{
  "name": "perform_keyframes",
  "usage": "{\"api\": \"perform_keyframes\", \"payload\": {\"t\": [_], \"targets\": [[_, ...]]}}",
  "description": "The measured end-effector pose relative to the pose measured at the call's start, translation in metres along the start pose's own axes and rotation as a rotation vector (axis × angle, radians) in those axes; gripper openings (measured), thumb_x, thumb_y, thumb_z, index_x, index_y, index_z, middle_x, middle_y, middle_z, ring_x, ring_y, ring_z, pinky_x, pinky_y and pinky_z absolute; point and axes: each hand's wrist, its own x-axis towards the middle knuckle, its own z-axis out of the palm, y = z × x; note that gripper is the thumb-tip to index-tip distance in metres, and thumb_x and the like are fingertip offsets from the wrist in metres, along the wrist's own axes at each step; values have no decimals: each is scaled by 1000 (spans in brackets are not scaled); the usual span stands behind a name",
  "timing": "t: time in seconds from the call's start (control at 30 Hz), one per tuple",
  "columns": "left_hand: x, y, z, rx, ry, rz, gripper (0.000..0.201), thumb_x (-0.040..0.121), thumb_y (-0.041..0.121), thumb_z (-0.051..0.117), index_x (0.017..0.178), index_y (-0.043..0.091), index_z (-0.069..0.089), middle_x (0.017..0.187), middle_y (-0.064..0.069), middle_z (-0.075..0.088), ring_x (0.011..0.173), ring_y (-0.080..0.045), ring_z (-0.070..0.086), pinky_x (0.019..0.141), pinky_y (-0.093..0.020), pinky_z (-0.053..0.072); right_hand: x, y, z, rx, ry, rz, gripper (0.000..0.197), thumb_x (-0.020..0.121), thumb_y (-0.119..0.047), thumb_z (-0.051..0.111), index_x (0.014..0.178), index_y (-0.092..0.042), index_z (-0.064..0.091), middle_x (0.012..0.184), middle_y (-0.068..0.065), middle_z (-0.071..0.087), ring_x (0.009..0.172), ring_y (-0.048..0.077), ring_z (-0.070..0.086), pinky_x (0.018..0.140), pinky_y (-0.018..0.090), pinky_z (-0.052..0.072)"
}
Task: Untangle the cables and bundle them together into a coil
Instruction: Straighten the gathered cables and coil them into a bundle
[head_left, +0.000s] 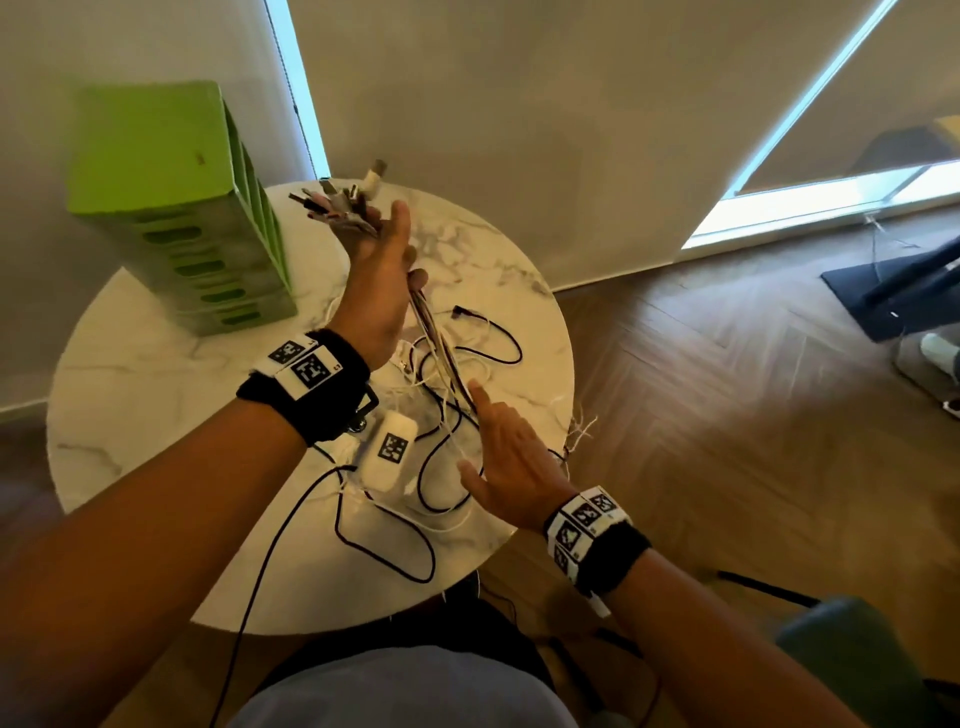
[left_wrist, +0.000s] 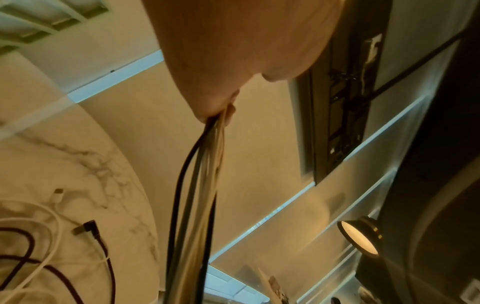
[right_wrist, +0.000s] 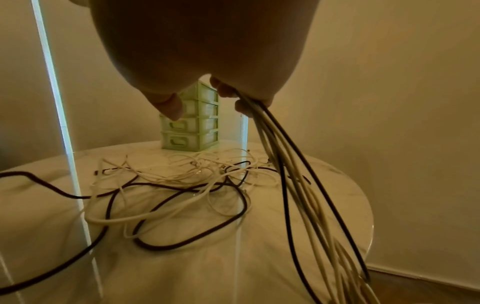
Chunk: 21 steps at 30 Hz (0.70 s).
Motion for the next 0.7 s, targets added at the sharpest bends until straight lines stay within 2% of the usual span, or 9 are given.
{"api": "perform_keyframes", "payload": {"t": [0.1, 0.17, 0.27, 0.33, 0.37, 0.43, 0.5, 0.6, 0.7], "targets": [[12, -5, -11, -87, 12, -93, 18, 106, 33, 48, 90, 28, 42, 63, 10, 31, 52, -6, 23, 47, -22, 21, 0, 8, 12, -141, -32, -80, 98, 84, -31, 64, 157, 1, 7, 114, 15, 55, 87, 27, 51, 79, 43, 51], [18, -15, -23, -85, -15, -221, 36, 106, 43, 46, 74, 27, 36, 57, 8, 22, 49, -8, 14, 44, -24, 14, -1, 13, 18, -130, -196, -112, 101, 83, -30, 62, 158, -2, 0, 128, 17, 52, 96, 30, 53, 85, 45, 51], [24, -27, -42, -59, -80, -394, 49, 103, 53, 45, 64, 26, 32, 56, 7, 16, 49, -10, 9, 46, -26, 8, 10, 14, 8, 163, -525, -34, 90, 95, -36, 58, 161, -15, -1, 134, 10, 51, 113, 26, 52, 99, 41, 44], [32, -29, -58, -47, -66, -457, 50, 102, 52, 46, 63, 26, 31, 56, 7, 14, 48, -10, 9, 45, -25, 10, 30, 19, -6, 404, -656, 31, 67, 103, -42, 51, 159, -23, 19, 135, 4, 55, 118, 18, 54, 101, 35, 43], [36, -29, -64, -48, -54, -473, 49, 103, 51, 46, 63, 26, 31, 59, 6, 11, 49, -11, 8, 43, -24, 12, 42, 23, -13, 486, -671, 63, 52, 105, -44, 45, 152, -24, 36, 135, 2, 58, 118, 14, 54, 102, 32, 42], [44, -26, -75, -61, -10, -481, 47, 104, 46, 45, 63, 26, 31, 65, 4, 7, 53, -13, 5, 43, -23, 14, 74, 35, -22, 546, -630, 96, 33, 107, -43, 39, 119, -25, 65, 117, 0, 66, 106, 11, 59, 97, 33, 43], [50, -23, -82, -58, 30, -472, 45, 104, 40, 45, 63, 26, 31, 63, 5, 9, 51, -13, 6, 43, -23, 15, 112, 49, -23, 466, -557, 67, 36, 108, -40, 40, 96, -22, 69, 101, 4, 67, 94, 15, 61, 89, 36, 45], [54, -24, -90, -16, 66, -459, 44, 104, 36, 45, 63, 27, 30, 57, 7, 14, 45, -11, 11, 43, -23, 14, 167, 64, -6, 279, -470, -53, 26, 105, -24, 51, 101, -4, 66, 102, 15, 65, 92, 24, 57, 81, 34, 41], [54, -28, -98, 34, 94, -444, 42, 105, 34, 44, 67, 27, 29, 57, 6, 15, 45, -11, 12, 44, -22, 15, 213, 60, 23, 189, -419, -128, 18, 100, -16, 55, 107, -5, 67, 109, 15, 64, 104, 32, 59, 85, 35, 40]]}}
